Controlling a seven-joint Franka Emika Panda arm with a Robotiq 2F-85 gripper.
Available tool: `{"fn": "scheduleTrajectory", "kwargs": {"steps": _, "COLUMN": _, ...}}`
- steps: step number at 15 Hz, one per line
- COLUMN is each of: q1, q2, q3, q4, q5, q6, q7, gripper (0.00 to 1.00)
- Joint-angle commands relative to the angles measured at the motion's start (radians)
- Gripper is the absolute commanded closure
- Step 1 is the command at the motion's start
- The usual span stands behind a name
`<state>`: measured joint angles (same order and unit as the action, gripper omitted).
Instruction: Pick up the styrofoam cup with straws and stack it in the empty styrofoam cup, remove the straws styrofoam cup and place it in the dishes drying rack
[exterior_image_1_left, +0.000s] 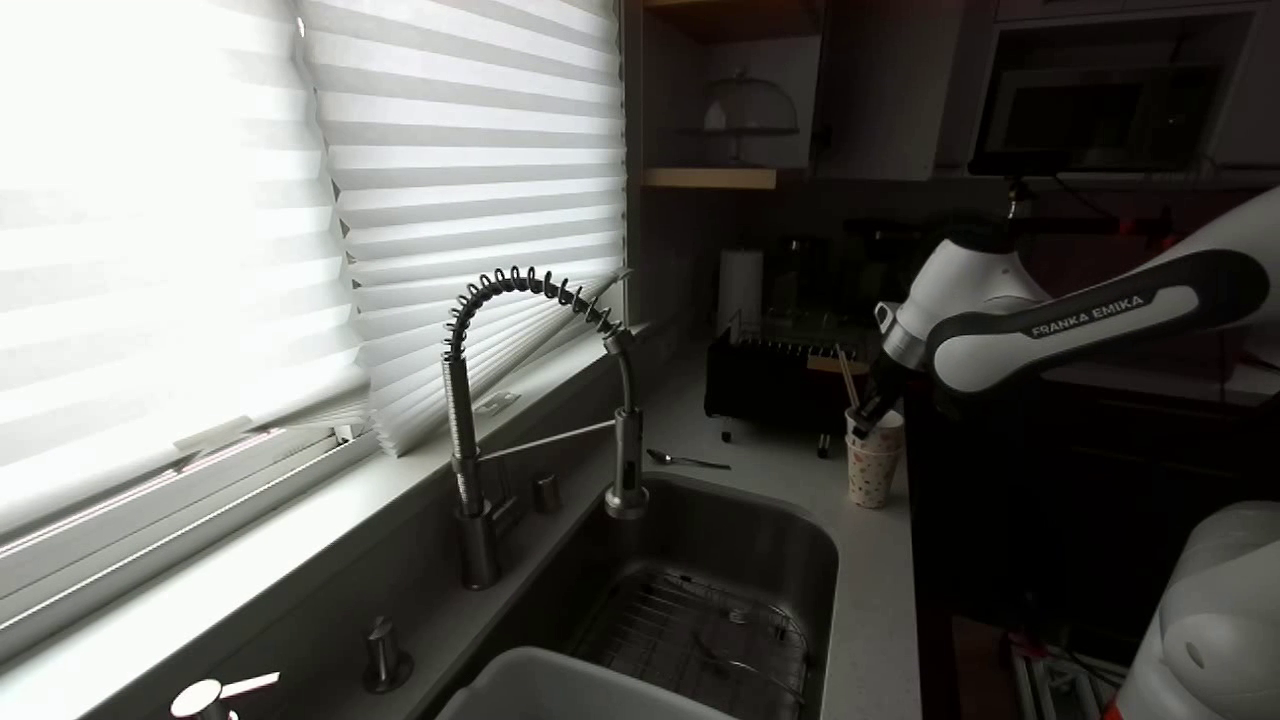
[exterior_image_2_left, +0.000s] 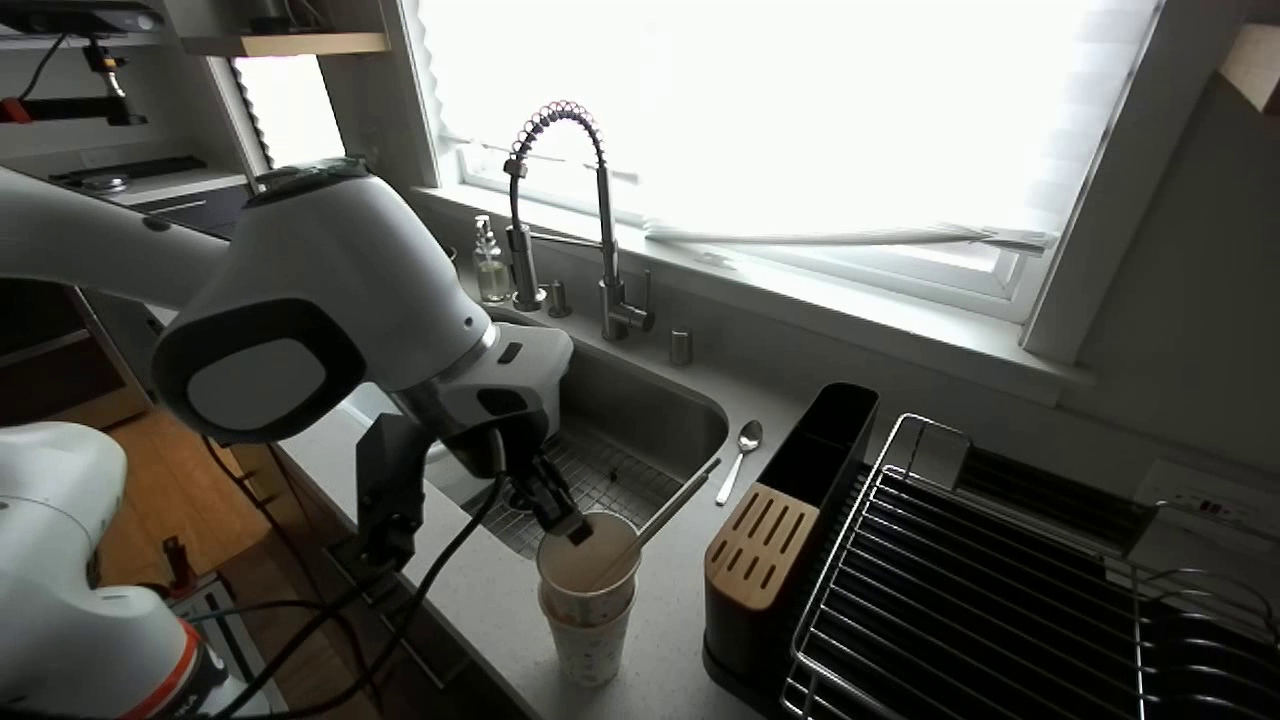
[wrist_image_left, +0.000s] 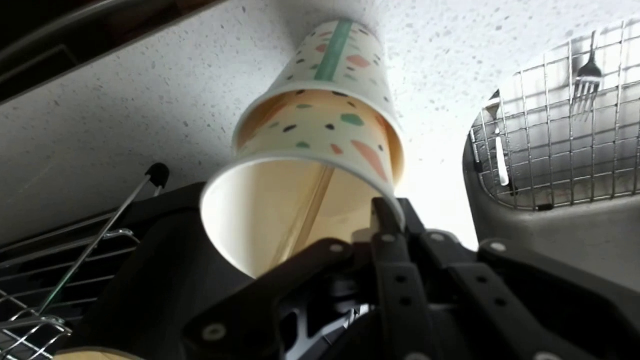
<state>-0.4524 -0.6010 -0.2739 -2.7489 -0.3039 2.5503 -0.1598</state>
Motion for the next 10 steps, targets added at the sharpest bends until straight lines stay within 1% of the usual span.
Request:
{"fn": "scheduleTrajectory", "kwargs": {"steps": 1, "q1": 0.001, "q2": 0.054, "q3": 0.02, "q4": 0.002, "q5": -0.019, "q6": 0.063, "q7": 0.018, "gripper": 0.99}}
{"fn": "scheduleTrajectory", "kwargs": {"steps": 5, "q1": 0.009, "q2": 0.076, "q3": 0.032, "q4": 0.002, "q5": -0.01, "q6": 0.093, "q7": 0.015, "gripper": 0.99}}
{"fn": "scheduleTrajectory", "kwargs": {"steps": 10, "q1": 0.028, "q2": 0.092, "q3": 0.037, "q4": 0.002, "q5": -0.002, "q6": 0.159, "q7": 0.003, "gripper": 0.99}}
